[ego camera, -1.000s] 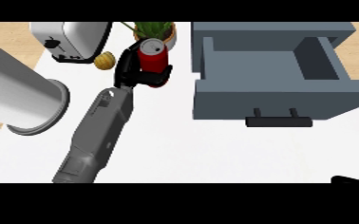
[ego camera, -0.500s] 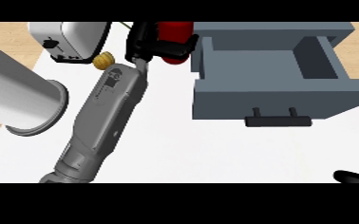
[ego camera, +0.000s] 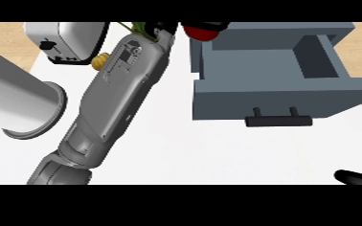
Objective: Pick up the can, place it into the drawer and close the drawer
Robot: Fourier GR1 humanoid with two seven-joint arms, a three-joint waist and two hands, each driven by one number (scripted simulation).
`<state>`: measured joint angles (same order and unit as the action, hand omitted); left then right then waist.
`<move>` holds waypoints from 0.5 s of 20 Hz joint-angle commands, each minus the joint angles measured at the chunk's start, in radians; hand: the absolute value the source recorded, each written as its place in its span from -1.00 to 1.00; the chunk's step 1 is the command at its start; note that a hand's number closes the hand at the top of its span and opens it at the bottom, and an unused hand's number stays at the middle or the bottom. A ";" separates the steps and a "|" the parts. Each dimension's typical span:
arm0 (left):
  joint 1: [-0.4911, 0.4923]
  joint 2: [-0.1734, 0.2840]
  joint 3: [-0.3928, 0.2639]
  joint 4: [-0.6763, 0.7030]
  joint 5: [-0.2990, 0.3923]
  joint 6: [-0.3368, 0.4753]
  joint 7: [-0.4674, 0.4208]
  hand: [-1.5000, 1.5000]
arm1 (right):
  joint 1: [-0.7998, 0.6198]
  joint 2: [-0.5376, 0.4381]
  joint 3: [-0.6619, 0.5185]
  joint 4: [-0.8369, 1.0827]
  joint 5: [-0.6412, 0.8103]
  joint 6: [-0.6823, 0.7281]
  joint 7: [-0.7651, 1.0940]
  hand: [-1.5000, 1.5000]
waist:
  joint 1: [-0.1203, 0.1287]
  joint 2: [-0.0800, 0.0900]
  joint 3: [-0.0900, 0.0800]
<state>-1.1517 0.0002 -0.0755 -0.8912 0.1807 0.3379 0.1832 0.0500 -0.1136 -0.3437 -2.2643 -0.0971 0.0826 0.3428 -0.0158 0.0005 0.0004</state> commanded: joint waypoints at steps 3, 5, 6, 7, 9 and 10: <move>-0.193 0.000 0.001 0.181 0.034 0.033 0.009 1.00 | -0.051 0.021 0.080 -0.018 0.070 -0.038 0.045 -1.00 | -0.012 0.007 0.000; -0.229 0.000 -0.093 0.223 0.095 0.123 0.005 1.00 | -0.047 0.000 0.025 0.019 0.022 -0.014 -0.002 -1.00 | -0.032 0.008 0.001; -0.260 0.000 -0.036 0.257 0.072 0.078 0.017 1.00 | -0.070 -0.019 0.005 0.038 0.010 -0.019 0.016 -1.00 | -0.019 0.007 0.001; -0.293 0.000 -0.041 0.268 0.073 0.077 0.044 1.00 | -0.030 -0.026 -0.025 0.003 -0.031 0.000 0.026 -1.00 | -0.026 0.006 0.001; -0.318 0.000 -0.087 0.304 0.111 0.087 0.022 1.00 | -0.088 -0.006 0.043 0.020 0.044 -0.041 0.041 -1.00 | -0.026 0.008 0.001; -0.311 0.000 -0.105 0.334 0.133 0.099 -0.001 1.00 | -0.049 -0.026 -0.006 0.021 -0.018 -0.002 0.021 -1.00 | -0.038 0.009 0.001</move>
<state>-1.4054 0.0001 -0.1414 -0.6384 0.2717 0.4138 0.1955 -0.0045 -0.1297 -0.3333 -2.2469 -0.0900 0.0681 0.3679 -0.0416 0.0075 0.0010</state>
